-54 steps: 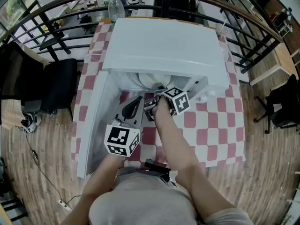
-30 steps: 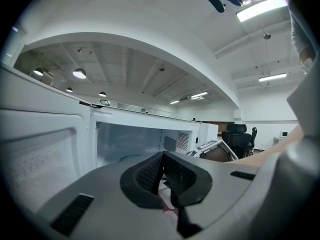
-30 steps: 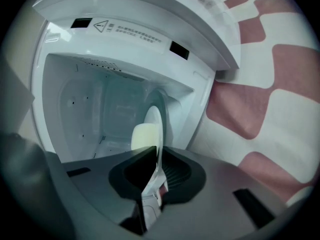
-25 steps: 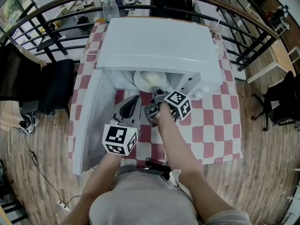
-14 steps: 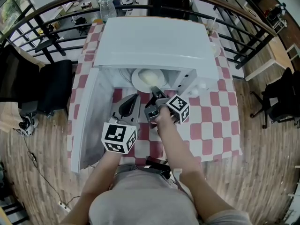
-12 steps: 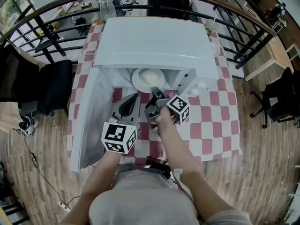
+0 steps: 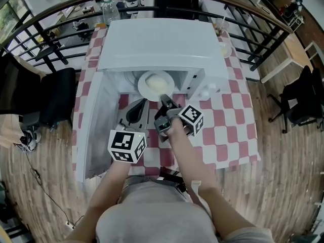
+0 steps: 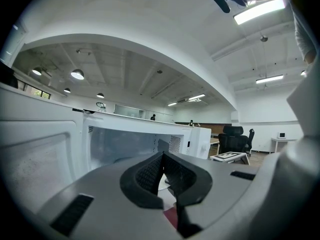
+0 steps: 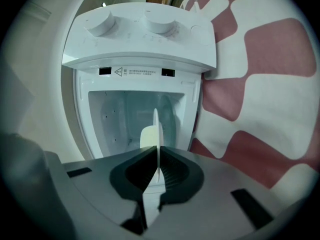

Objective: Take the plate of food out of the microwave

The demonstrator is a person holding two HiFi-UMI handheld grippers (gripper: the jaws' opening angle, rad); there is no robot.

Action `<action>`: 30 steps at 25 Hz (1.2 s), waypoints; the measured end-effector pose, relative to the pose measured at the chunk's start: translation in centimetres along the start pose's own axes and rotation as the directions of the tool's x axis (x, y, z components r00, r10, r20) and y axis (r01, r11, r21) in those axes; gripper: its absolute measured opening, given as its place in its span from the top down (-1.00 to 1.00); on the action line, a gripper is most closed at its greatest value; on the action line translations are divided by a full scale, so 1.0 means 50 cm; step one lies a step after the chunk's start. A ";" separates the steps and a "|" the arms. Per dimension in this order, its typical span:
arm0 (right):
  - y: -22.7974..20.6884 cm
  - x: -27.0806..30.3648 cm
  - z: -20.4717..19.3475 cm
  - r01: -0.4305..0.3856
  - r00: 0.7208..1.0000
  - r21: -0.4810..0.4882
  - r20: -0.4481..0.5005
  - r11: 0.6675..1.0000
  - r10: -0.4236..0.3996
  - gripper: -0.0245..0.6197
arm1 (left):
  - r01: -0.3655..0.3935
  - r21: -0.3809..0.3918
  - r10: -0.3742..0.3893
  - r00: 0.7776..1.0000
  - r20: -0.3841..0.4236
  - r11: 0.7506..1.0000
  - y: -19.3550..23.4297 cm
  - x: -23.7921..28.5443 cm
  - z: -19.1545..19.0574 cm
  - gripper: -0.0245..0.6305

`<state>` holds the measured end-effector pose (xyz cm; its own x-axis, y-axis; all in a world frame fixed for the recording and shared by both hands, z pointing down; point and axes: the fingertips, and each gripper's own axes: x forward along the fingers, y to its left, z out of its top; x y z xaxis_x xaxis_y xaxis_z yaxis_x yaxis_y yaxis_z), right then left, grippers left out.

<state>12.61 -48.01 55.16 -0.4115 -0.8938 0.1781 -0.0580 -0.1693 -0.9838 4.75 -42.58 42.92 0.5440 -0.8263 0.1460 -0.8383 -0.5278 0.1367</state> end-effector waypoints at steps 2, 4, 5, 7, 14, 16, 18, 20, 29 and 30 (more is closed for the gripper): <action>0.005 -0.013 -0.003 -0.008 1.000 -0.005 0.001 1.000 0.008 0.81 | 0.001 0.000 -0.001 1.000 0.005 1.000 -0.005 -0.003 0.002 0.92; 0.011 -0.025 -0.007 -0.013 1.000 -0.006 0.003 1.000 0.013 0.81 | 0.002 -0.001 -0.002 1.000 0.009 1.000 -0.009 -0.008 0.003 0.92; 0.014 -0.031 -0.009 -0.016 1.000 -0.005 0.004 1.000 0.016 0.81 | 0.002 0.000 -0.002 1.000 0.011 1.000 -0.011 -0.011 0.004 0.92; 0.020 -0.042 -0.012 -0.022 1.000 -0.007 0.007 1.000 0.022 0.81 | 0.002 -0.001 -0.002 1.000 0.015 1.000 -0.015 -0.017 0.005 0.92; 0.042 -0.082 -0.027 -0.047 0.999 -0.017 0.014 0.999 0.047 0.81 | 0.004 -0.003 -0.004 1.000 0.029 1.000 -0.030 -0.042 0.010 0.92; 0.048 -0.097 -0.031 -0.054 0.998 -0.017 0.018 0.998 0.055 0.81 | 0.005 -0.004 -0.005 0.999 0.033 1.000 -0.034 -0.047 0.011 0.92; 0.055 -0.111 -0.030 -0.063 0.998 -0.016 0.027 0.998 0.063 0.81 | 0.008 -0.006 -0.008 0.999 0.039 1.000 -0.039 -0.049 0.014 0.92; 0.063 -0.122 -0.029 -0.073 0.997 -0.018 0.035 0.997 0.074 0.81 | 0.010 -0.006 -0.009 0.999 0.045 1.000 -0.042 -0.053 0.019 0.92; 0.089 -0.177 -0.044 -0.094 0.993 -0.034 0.062 0.995 0.096 0.81 | 0.020 -0.007 -0.019 0.998 0.061 1.000 -0.057 -0.073 0.027 0.92; 0.092 -0.183 -0.044 -0.094 0.993 -0.038 0.069 0.995 0.097 0.81 | 0.022 -0.005 -0.022 0.998 0.061 1.000 -0.061 -0.075 0.026 0.92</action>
<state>14.12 -39.68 48.98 -0.3517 -0.9324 0.0831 -0.0533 -0.0687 -0.9962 5.19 -38.12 40.66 0.5591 -0.8249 0.0827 -0.8257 -0.5452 0.1445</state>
